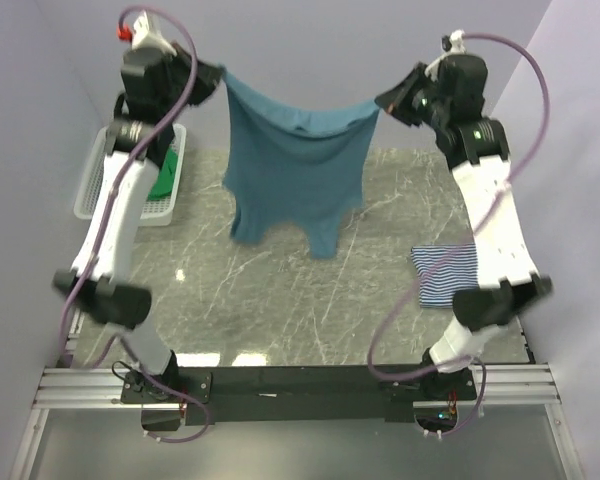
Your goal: Fold and stack the tank tops
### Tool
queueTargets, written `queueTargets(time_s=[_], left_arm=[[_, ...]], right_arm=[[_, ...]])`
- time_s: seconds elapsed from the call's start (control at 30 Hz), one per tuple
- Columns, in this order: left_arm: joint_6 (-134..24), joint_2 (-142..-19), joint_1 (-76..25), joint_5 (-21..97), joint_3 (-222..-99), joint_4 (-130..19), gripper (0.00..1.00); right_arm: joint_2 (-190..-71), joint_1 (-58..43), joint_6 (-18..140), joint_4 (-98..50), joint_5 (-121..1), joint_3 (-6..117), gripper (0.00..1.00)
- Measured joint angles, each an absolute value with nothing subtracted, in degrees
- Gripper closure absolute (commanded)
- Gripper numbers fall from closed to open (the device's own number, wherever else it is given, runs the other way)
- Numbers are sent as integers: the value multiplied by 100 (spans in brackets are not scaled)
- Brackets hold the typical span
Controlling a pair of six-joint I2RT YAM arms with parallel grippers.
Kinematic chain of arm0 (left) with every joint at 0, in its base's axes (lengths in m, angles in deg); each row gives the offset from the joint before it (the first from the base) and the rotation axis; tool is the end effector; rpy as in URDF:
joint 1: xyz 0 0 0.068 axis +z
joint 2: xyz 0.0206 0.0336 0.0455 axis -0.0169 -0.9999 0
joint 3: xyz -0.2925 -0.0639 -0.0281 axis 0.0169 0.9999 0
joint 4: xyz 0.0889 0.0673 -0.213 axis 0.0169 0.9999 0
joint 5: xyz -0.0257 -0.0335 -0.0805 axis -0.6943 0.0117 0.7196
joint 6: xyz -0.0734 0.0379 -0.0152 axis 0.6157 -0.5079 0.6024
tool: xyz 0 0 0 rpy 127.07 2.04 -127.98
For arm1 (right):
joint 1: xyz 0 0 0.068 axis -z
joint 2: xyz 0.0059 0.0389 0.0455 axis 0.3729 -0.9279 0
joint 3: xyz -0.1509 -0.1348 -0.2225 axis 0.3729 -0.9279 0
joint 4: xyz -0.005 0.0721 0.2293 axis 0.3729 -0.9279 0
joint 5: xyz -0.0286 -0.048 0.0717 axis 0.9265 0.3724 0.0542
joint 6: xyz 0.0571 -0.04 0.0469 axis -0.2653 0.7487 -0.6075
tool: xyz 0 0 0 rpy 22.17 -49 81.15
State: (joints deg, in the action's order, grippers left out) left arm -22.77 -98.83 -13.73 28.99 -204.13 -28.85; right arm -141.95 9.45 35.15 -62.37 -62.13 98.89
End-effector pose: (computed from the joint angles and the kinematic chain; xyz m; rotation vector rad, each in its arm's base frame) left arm 0.3551 -0.0920 0.5418 -0.4333 1.6025 -0.7786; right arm 0.3378 0.0871 0.5270 0.2018 1.8289 0.7107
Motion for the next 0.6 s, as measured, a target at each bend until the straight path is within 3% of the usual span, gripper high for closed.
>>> queueTargets(time_s=[0.13,0.27,0.37,0.47,0.6], left_arm=[[-1851,-11512,-667,4079,-22502,-2964,99],[-1473,-11619,-158,4730,-22262,-3416,99],[-1359,-10906,21,4918,-20861,-3657,99],[-1289,-10019,-18,5058,-19115,-4031,99],[-1145,-8672,-236,5069,-16166,-4606,96]], right_arm=[[-15526,1362,3298,-6196,-6840,11480,100],[-15635,1570,3097,-5872,-7238,11588,100],[-14732,1594,3005,-5125,-7360,9861,100],[-13482,1574,2881,-4535,-7374,7382,100],[-12228,1570,2638,-3920,-7269,4281,100]])
